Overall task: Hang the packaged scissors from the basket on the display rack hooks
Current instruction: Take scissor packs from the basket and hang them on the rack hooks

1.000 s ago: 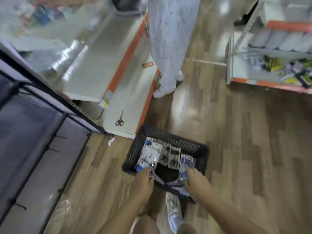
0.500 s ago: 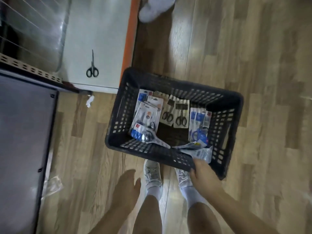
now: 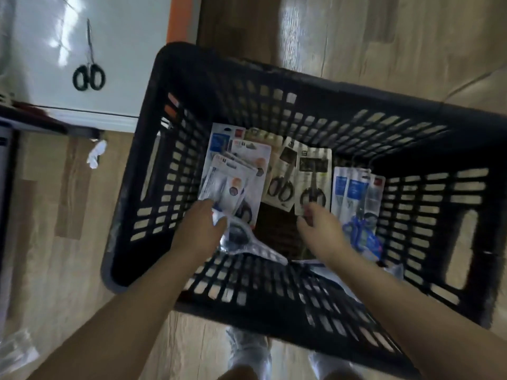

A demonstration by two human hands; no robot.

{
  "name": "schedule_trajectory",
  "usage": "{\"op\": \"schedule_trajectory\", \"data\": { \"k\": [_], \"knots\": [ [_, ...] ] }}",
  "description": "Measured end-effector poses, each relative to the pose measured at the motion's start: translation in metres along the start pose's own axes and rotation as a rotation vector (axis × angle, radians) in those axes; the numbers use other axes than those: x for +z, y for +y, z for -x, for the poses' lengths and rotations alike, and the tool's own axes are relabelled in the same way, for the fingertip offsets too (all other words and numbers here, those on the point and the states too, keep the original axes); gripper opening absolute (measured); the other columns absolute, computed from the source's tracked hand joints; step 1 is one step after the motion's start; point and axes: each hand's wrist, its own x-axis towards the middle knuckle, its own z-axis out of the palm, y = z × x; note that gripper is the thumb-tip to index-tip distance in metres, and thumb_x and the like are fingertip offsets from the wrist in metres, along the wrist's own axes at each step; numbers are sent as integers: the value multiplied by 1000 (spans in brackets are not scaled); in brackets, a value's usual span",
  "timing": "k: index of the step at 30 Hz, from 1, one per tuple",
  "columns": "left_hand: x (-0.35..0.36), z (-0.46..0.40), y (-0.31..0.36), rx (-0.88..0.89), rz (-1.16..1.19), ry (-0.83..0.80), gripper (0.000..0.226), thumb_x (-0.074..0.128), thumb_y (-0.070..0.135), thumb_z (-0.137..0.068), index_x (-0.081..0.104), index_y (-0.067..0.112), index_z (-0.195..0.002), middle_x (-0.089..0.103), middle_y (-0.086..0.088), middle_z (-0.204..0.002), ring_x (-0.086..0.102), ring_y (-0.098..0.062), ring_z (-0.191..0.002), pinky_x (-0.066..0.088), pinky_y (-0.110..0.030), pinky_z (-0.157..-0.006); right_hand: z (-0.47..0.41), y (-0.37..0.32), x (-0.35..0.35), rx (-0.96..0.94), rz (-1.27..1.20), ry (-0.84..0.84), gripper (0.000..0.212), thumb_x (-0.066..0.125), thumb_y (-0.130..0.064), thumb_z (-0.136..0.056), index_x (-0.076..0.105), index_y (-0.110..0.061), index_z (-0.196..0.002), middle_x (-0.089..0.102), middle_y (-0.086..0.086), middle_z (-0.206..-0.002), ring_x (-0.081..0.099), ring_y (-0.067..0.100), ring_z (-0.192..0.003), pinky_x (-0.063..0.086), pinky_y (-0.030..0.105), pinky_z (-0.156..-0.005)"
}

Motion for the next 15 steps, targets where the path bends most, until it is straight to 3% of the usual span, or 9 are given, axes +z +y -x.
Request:
{"op": "schedule_trajectory", "data": {
  "k": [2,4,6,9,10,12,14,15],
  "knots": [
    [13,-32,-8,-12,29,0,29,60,23,-89,56,2,-109,56,-11,-111,55,-29,-103,42,-31,-82,-26,-4,15,8,-48,-35,37,45,-19,-98,45,-4,-132,57,15,-121,57,28,-104,50,36,-84],
    [24,-61,-16,-9,46,19,34,65,29,-84,57,3,-104,58,-13,-106,57,-30,-99,47,-38,-82,-53,-5,31,0,-87,-35,32,45,-18,-97,48,-5,-127,57,12,-118,56,22,-98,45,24,-76],
    [33,-85,-22,-10,59,56,49,68,32,-82,52,4,-119,53,-14,-120,52,-30,-112,45,-41,-93,-79,-5,48,-10,-112,-17,24,45,-20,-96,53,-5,-114,58,9,-105,53,18,-87,40,18,-65],
    [42,-108,-32,-102,111,89,75,74,40,-75,42,3,-132,44,-14,-130,45,-30,-121,43,-45,-99,-108,-6,69,-27,-154,17,24,49,-26,-95,54,-3,-103,57,6,-93,51,18,-84,37,28,-66],
    [43,-112,-35,-119,160,76,82,77,47,-68,45,4,-131,48,-13,-128,49,-30,-118,46,-46,-95,-115,-7,74,-31,-166,37,25,50,-25,-95,55,-2,-102,58,8,-94,51,19,-85,36,28,-66],
    [45,-120,-43,-150,258,69,83,78,59,-54,56,6,-115,60,-12,-112,61,-28,-101,56,-40,-73,-126,-6,83,-51,-179,97,22,54,-26,-92,57,-4,-96,58,12,-97,52,23,-87,35,27,-65],
    [45,-119,-45,-164,302,85,49,82,40,-66,59,6,-92,63,-8,-89,64,-25,-81,49,-26,-53,-132,-5,89,-47,-192,141,21,60,-29,-89,54,-8,-90,56,12,-97,52,24,-87,33,26,-58],
    [47,-118,-46,-166,317,108,36,81,29,-71,57,8,-88,61,-8,-85,62,-26,-76,45,-25,-51,-132,-5,91,-34,-214,148,22,62,-29,-88,53,-10,-93,56,11,-100,53,25,-89,35,26,-58]
  ]
}}
